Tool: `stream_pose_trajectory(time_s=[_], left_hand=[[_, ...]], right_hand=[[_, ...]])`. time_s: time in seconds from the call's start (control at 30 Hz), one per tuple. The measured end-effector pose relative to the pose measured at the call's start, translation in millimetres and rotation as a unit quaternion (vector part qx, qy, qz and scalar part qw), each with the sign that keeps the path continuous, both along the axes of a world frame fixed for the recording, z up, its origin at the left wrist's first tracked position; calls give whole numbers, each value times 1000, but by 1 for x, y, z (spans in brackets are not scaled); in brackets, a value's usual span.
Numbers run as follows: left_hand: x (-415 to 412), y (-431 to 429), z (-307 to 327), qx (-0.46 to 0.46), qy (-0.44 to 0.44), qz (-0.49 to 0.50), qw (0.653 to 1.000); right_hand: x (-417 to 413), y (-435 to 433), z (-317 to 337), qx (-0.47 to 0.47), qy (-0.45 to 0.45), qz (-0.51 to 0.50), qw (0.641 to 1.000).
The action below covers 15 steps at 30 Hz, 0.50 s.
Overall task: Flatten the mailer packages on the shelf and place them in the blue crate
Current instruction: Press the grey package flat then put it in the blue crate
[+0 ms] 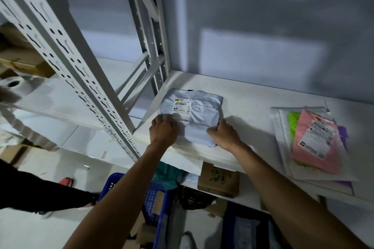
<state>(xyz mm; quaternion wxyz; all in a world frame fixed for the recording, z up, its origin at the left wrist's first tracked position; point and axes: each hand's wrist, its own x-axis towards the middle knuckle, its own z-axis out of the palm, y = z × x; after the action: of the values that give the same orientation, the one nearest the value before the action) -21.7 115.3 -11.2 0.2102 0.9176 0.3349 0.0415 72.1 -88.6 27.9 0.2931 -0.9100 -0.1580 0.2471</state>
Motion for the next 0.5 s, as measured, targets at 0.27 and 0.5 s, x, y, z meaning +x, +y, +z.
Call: stream_pose_trajectory(time_s=[0.27, 0.5], left_hand=[[0, -71, 6, 32, -28, -96, 994], [-6, -123, 1, 139, -76, -144, 977]], right_hand=[[-2, -57, -3, -44, -39, -73, 996], [-4, -107, -6, -125, -231, -24, 965]])
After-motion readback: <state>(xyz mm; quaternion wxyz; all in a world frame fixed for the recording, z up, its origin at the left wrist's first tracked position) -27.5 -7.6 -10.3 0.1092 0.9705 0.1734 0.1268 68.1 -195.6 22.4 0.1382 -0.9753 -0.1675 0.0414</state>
